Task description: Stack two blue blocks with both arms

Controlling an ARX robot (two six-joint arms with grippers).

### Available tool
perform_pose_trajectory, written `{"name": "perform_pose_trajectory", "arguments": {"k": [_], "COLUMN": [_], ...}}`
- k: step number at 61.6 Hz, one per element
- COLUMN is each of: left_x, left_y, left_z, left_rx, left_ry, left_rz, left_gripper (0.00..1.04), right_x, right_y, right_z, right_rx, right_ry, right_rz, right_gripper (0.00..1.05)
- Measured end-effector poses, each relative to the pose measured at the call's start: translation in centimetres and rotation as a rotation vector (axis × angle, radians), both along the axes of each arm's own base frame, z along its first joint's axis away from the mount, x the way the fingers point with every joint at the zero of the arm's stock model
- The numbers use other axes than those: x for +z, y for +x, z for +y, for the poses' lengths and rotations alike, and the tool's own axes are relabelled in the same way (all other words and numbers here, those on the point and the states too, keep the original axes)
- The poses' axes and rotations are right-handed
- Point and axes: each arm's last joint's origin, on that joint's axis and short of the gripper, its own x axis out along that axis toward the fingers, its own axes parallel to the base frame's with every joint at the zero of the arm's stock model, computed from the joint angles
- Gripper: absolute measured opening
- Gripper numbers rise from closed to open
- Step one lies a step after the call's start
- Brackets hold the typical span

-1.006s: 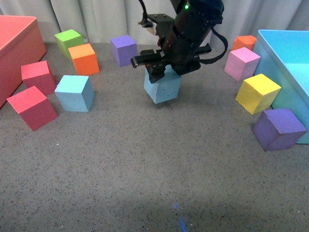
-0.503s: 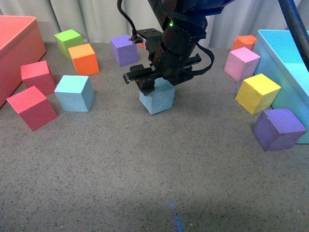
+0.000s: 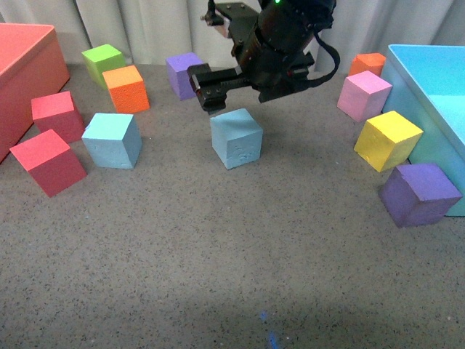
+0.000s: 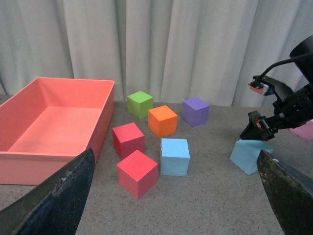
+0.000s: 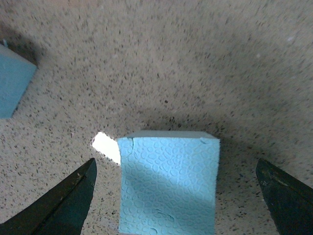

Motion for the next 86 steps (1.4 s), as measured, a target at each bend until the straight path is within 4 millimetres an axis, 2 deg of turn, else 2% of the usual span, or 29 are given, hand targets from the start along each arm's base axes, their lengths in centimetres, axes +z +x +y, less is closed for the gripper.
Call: {"name": "perform_pose_trajectory", "arguments": {"k": [7,12,16,19,25,28,29,32,41,48,62,74,86], "left_x": [0.0,0.0,0.0,0.0,0.0,0.0,0.0,0.0,0.0,0.0,0.0,0.0,0.0], "left_y": [0.0,0.0,0.0,0.0,0.0,0.0,0.0,0.0,0.0,0.0,0.0,0.0,0.0], "left_z": [0.0,0.0,0.0,0.0,0.0,0.0,0.0,0.0,0.0,0.0,0.0,0.0,0.0], "left_rx": [0.000,0.000,-0.002,-0.001,0.000,0.000,0.000,0.000,0.000,0.000,0.000,0.000,0.000], "left_ry": [0.000,0.000,0.000,0.000,0.000,0.000,0.000,0.000,0.000,0.000,0.000,0.000,0.000], "left_rz": [0.000,0.000,0.000,0.000,0.000,0.000,0.000,0.000,0.000,0.000,0.000,0.000,0.000], "left_gripper": [0.98,0.98,0.98,0.98,0.98,0.98,0.98,0.98,0.98,0.98,0.98,0.98,0.98], "right_x": [1.8,2.1,2.0,2.2,4.1,4.9,5.3,5.6,4.3,4.1,4.3,4.3,4.3], "right_y": [-0.6,-1.2,-3.2,-4.7,-8.7,-10.1,-11.1,-12.4,-16.7,-19.5,-23.7,-27.4,-29.5], "right_z": [-0.7,-1.7,-3.9,-5.5,-9.6,-11.0,-12.0,-13.1,-15.7,-17.2,-19.4,-20.6,-21.9], "right_rx": [-0.030,-0.225,-0.398,-0.451,-0.519,-0.533,-0.542,-0.551,-0.531,-0.526,-0.540,-0.531,-0.530], "right_ry": [0.048,-0.018,-0.010,0.046,0.162,0.183,0.191,0.191,0.168,0.168,0.164,0.168,0.171], "right_rz": [-0.088,-0.413,-0.648,-0.760,-0.949,-0.989,-1.007,-1.017,-0.969,-0.958,-0.963,-0.959,-0.957], "right_gripper": [0.95,0.83,0.71,0.64,0.46,0.39,0.34,0.27,0.00,0.01,0.01,0.01,0.01]}}
